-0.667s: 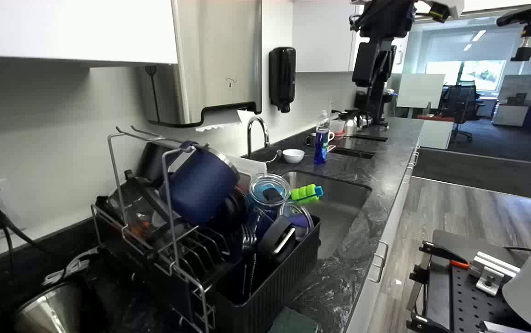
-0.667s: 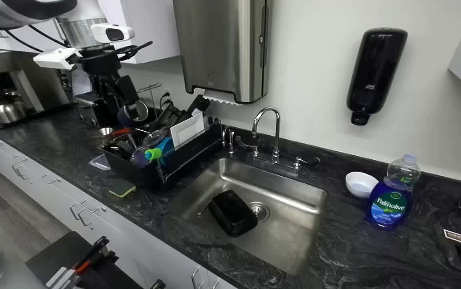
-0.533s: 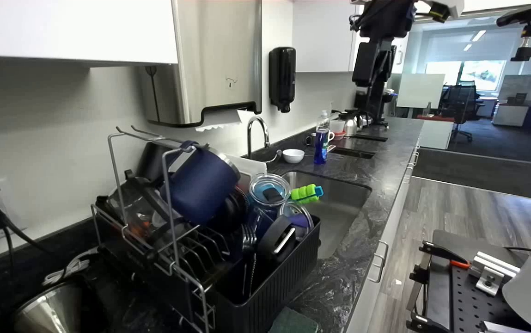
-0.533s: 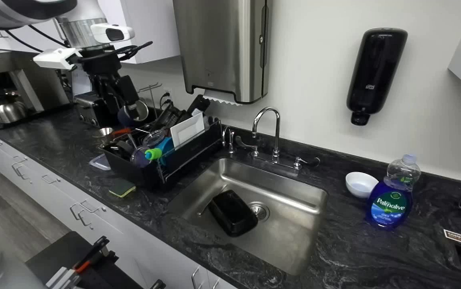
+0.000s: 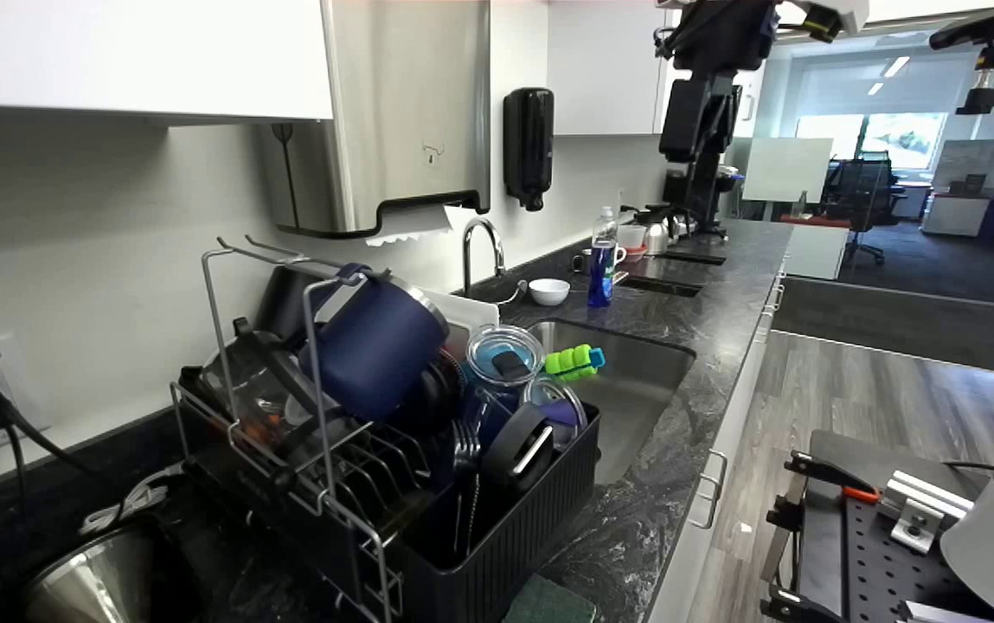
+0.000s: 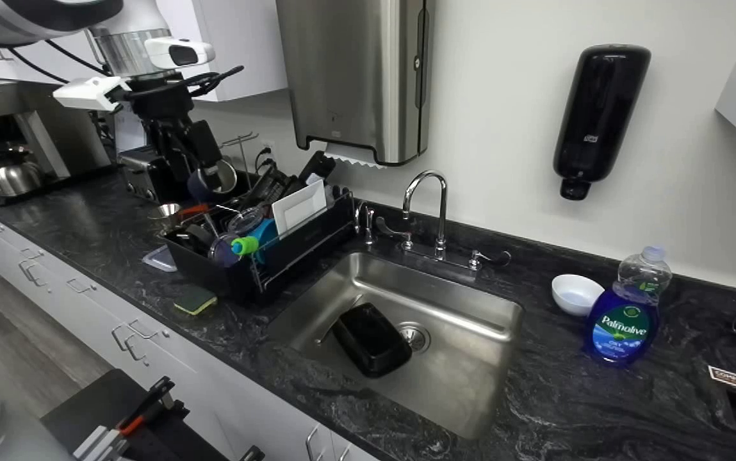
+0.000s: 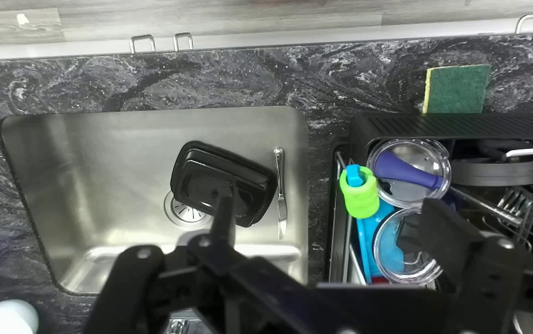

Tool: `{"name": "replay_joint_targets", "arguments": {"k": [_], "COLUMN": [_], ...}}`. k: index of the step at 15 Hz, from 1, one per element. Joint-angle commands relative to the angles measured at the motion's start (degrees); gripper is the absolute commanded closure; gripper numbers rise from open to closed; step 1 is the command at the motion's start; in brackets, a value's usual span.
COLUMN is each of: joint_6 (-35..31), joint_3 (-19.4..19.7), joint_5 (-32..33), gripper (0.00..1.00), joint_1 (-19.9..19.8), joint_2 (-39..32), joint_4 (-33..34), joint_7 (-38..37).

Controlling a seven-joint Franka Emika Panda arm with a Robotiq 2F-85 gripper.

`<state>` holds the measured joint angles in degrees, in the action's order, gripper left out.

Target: Remove the blue mug from the rack and put it in the sink.

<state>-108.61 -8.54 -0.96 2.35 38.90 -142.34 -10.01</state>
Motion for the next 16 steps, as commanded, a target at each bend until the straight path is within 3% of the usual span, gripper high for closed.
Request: {"name": "replay_joint_targets", "arguments": {"k": [1, 5, 11, 16], "joint_6": [0.2, -3.2, -12.0, -20.5], "joint_3": [0.3, 1.4, 6.9, 8.5], "joint_5": [0.2, 0.5, -1.7, -2.2], "gripper": [0.0, 0.0, 0.0, 0.0], "joint_1": [0.4, 1.2, 5.5, 10.8], "joint_2": [-0.1, -0.1, -2.4, -5.2], "joint_4": [0.1, -2.4, -8.4, -8.5], "joint_7": [-0.2, 3.7, 19.8, 30.9]}}
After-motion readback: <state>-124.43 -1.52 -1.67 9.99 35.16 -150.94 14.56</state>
